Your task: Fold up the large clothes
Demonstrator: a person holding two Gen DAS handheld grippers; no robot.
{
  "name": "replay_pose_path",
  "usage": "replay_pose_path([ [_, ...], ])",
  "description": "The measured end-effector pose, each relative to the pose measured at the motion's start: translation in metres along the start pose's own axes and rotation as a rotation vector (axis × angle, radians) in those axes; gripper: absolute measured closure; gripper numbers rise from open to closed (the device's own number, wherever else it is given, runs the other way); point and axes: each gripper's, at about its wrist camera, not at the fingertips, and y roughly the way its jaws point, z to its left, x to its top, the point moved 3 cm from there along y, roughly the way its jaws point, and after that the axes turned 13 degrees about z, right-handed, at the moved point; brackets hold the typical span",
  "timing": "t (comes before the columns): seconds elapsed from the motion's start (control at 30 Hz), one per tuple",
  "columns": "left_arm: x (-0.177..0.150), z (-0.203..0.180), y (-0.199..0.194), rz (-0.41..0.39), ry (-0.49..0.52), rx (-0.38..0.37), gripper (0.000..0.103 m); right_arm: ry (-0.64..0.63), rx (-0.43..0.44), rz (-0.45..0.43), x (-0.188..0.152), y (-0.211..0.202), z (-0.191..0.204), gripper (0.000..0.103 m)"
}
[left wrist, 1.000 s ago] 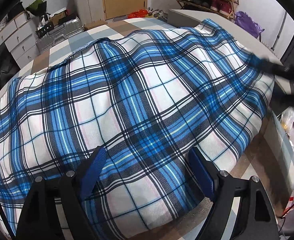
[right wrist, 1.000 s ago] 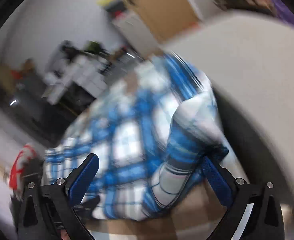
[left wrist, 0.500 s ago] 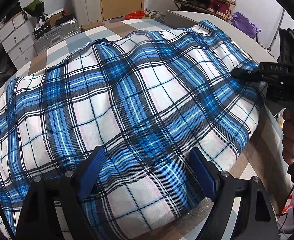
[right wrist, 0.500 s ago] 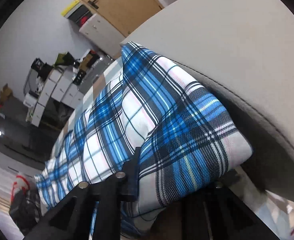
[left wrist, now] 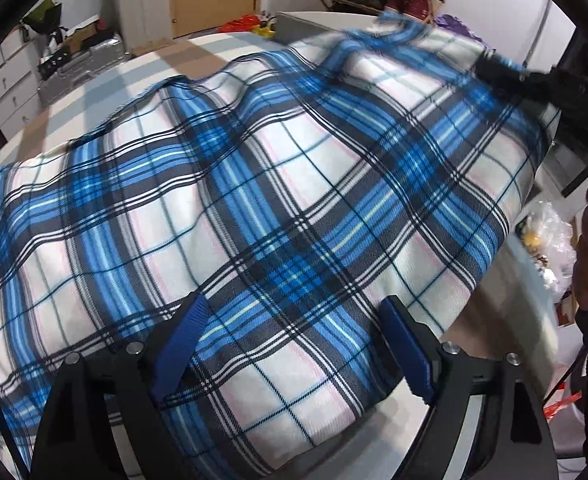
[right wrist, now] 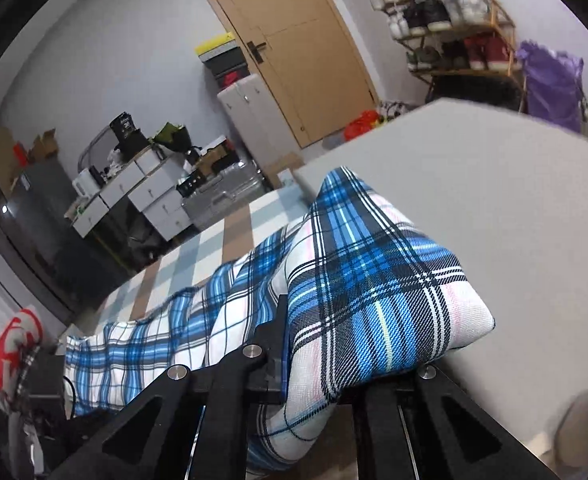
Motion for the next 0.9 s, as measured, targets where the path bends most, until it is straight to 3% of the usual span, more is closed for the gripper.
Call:
replay_pose_path([
  [0.07, 0.003, -0.017, 0.003, 0.002, 0.02, -0.068, 0.008, -0.049, -0.031, -0.017, 0.004, -0.012, 0.008, 0.095],
  [0.17, 0.013, -0.042, 0.006, 0.019, 0.079, -0.247, 0.005, -0.134, -0.09, -0.08, 0.012, -0.044, 0.023, 0.095],
  [0.3, 0.012, -0.028, -0.005, 0.052, -0.051, -0.461, 0.006, -0.17, -0.112, -0.087, 0.022, -0.06, 0.039, 0.095],
  [0.4, -0.009, 0.001, -0.032, -0.012, -0.104, -0.396, 0.006, -0.214, -0.125, -0.086, 0.022, -0.06, 0.06, 0.095],
  [0.53, -0.041, 0.045, -0.067, -0.083, -0.128, -0.161, 0.006, -0.254, -0.109, -0.09, 0.016, -0.053, 0.091, 0.095],
  [0.67, -0.068, 0.087, -0.083, -0.109, -0.179, 0.001, 0.006, -0.308, -0.087, -0.097, 0.008, -0.051, 0.126, 0.095],
  [0.77, -0.083, 0.107, -0.081, -0.108, -0.214, -0.035, 0.006, -0.342, -0.072, -0.094, 0.001, -0.046, 0.155, 0.095],
  [0.9, -0.095, 0.142, -0.064, -0.077, -0.293, -0.246, 0.006, -0.391, -0.046, -0.081, -0.013, -0.032, 0.194, 0.095],
])
